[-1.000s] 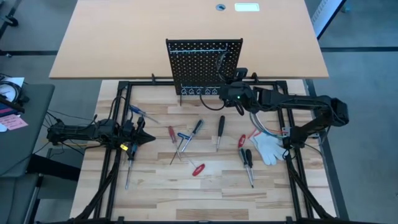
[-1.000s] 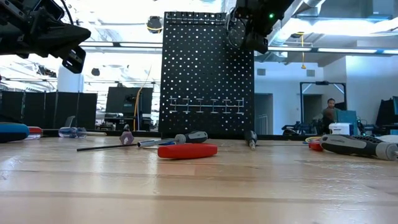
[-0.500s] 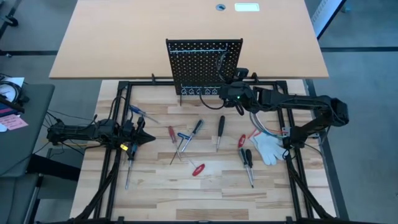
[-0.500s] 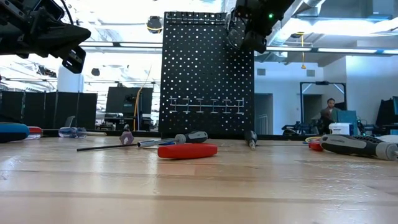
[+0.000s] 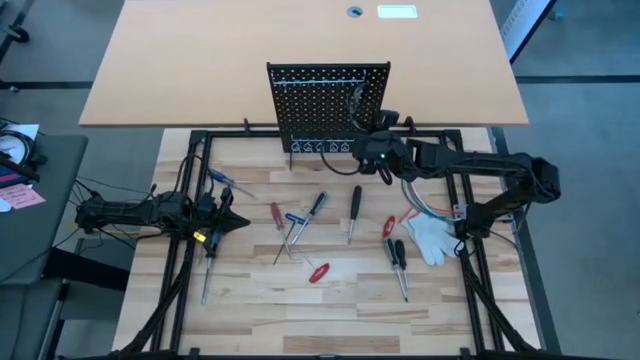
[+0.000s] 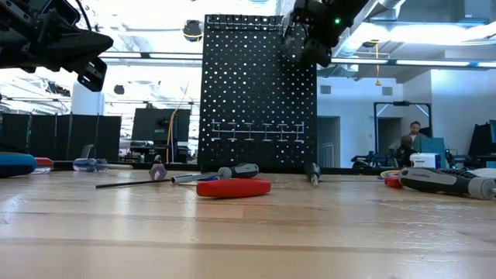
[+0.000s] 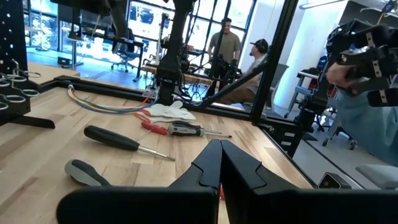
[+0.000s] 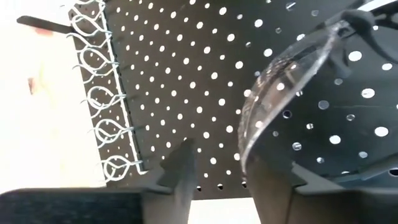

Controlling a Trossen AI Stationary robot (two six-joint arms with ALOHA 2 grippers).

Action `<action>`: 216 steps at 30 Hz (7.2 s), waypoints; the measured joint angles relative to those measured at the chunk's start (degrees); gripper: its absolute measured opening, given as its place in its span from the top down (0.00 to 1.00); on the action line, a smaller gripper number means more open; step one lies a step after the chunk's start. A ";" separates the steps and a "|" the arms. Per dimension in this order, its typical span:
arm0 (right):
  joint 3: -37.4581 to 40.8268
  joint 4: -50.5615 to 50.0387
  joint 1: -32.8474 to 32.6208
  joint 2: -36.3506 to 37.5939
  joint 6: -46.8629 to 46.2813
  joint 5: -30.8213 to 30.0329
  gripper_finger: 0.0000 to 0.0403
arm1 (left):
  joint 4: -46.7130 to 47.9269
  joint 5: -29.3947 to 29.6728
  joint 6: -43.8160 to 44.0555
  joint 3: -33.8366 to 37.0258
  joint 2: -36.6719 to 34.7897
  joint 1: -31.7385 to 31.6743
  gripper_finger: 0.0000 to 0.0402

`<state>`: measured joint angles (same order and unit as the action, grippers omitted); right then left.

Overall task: Hang tools onto peg board
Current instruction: Hang the clear safety goggles on the pegboard

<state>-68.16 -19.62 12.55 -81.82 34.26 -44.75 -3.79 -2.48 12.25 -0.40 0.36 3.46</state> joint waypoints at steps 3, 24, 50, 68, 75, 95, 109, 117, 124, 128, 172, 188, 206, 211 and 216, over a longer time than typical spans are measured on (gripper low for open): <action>0.00 -1.01 -1.39 0.00 -0.23 -0.08 0.56 | 0.00 0.00 0.02 0.00 0.00 0.00 1.00; 0.07 -14.25 -8.57 -0.02 -12.35 5.11 0.52 | 0.02 0.00 0.46 0.00 0.00 -0.01 1.00; -6.35 17.90 -13.75 -34.57 -14.61 36.08 0.44 | -0.95 0.01 -0.37 0.00 1.46 -0.01 1.00; -19.04 8.90 -16.34 -39.30 -10.15 28.21 0.55 | -0.94 0.00 0.40 0.00 2.51 0.00 1.00; -22.36 9.09 -12.68 -41.18 -11.34 37.76 0.54 | -1.33 0.00 0.26 0.00 2.49 -0.01 1.00; -23.60 3.45 -10.21 -44.24 -10.27 44.87 0.75 | -1.30 0.00 0.09 0.00 2.49 -0.02 1.00; -23.56 -11.57 -13.73 -38.79 -19.15 35.60 0.76 | -1.16 0.00 0.63 0.00 2.49 -0.02 1.00; -23.31 -13.51 -8.70 -34.96 -24.57 35.52 0.50 | -0.20 -0.02 0.90 0.00 2.49 0.00 1.00; -20.40 1.21 -4.71 -35.72 -23.89 35.56 0.45 | 0.55 -0.02 0.90 0.00 2.49 0.00 1.00; -18.98 12.57 -4.45 -35.60 -25.38 35.68 0.52 | 0.46 -0.02 0.90 0.00 2.49 0.00 1.00; -3.10 19.45 1.39 -31.80 -26.45 52.38 0.47 | 0.33 -0.02 1.23 0.00 3.02 0.00 1.00; -3.22 21.69 -0.06 -34.91 -27.02 56.14 0.93 | 0.45 -0.02 1.09 0.00 3.02 0.00 1.00; 9.52 20.80 -7.32 -11.57 -34.50 38.65 0.96 | 1.50 -0.04 2.63 0.00 3.02 0.00 1.00; 20.45 34.92 -6.01 -1.62 -38.73 36.13 0.96 | 1.42 -0.09 2.95 0.00 2.99 0.00 1.00; 24.33 44.33 -2.32 6.75 -40.65 35.58 0.96 | 1.10 -0.07 2.63 0.00 3.02 0.00 1.00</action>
<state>-43.83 24.71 10.23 -75.08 -6.39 -9.17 -2.69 -2.55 14.89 -0.40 3.38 3.46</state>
